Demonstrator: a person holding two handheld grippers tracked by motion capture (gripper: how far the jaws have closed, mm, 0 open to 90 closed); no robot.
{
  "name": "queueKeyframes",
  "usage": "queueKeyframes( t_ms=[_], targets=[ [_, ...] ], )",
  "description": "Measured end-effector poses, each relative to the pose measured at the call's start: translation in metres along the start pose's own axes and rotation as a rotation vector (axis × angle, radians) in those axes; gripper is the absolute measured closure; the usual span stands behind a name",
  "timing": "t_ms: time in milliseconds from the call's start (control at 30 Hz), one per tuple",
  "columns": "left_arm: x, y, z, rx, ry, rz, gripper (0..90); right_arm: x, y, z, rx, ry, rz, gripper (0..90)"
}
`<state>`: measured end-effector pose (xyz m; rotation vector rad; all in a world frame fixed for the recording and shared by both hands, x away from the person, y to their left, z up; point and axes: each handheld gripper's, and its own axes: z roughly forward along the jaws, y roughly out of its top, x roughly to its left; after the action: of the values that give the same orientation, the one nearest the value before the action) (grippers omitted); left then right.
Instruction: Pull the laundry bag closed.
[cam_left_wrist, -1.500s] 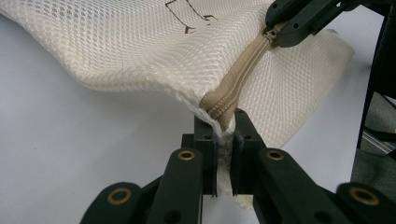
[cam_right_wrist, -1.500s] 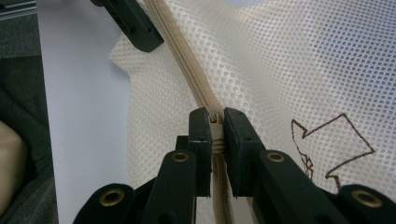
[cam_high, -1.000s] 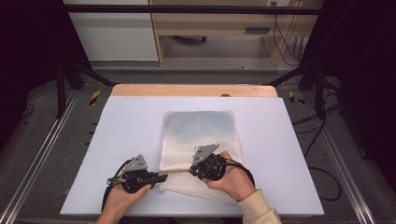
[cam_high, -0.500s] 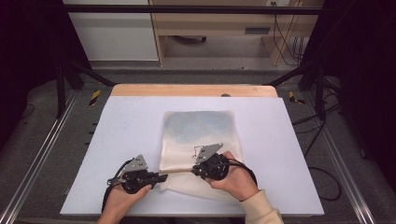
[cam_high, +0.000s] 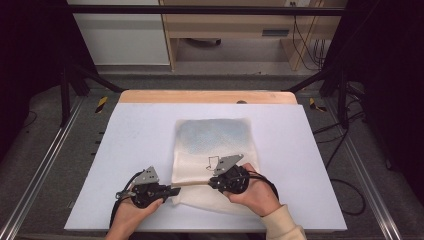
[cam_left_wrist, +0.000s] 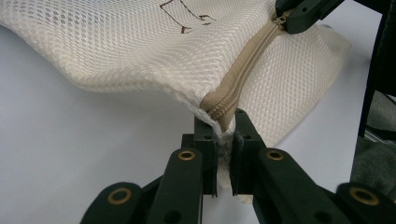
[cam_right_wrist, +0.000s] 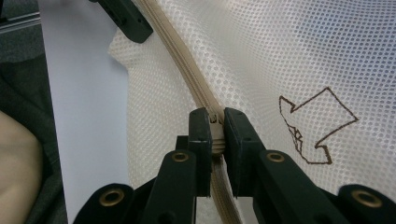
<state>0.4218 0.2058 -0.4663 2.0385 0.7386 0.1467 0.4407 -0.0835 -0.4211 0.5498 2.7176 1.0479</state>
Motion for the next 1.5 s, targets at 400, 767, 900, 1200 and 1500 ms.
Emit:
queueKeyframes(
  t_ms=[400,767,900,1200,1500],
  targets=[
    [-0.001,0.000,0.001,0.005,-0.005,0.008,83.2,-0.001,-0.008,-0.003,-0.009,-0.002,0.014,82.1],
    [0.000,0.001,0.000,0.001,-0.007,0.013,83.1,-0.003,-0.014,-0.008,-0.011,-0.013,0.025,82.1],
    [0.000,0.001,0.000,0.001,-0.004,0.013,83.2,-0.004,-0.017,-0.012,-0.010,-0.021,0.032,82.1],
    [0.001,0.002,-0.001,0.000,-0.001,0.016,83.2,-0.008,-0.024,-0.019,-0.011,-0.038,0.051,82.1],
    [0.001,0.002,-0.002,-0.003,0.004,0.020,83.1,-0.007,-0.027,-0.022,-0.011,-0.046,0.051,82.1]
  ],
)
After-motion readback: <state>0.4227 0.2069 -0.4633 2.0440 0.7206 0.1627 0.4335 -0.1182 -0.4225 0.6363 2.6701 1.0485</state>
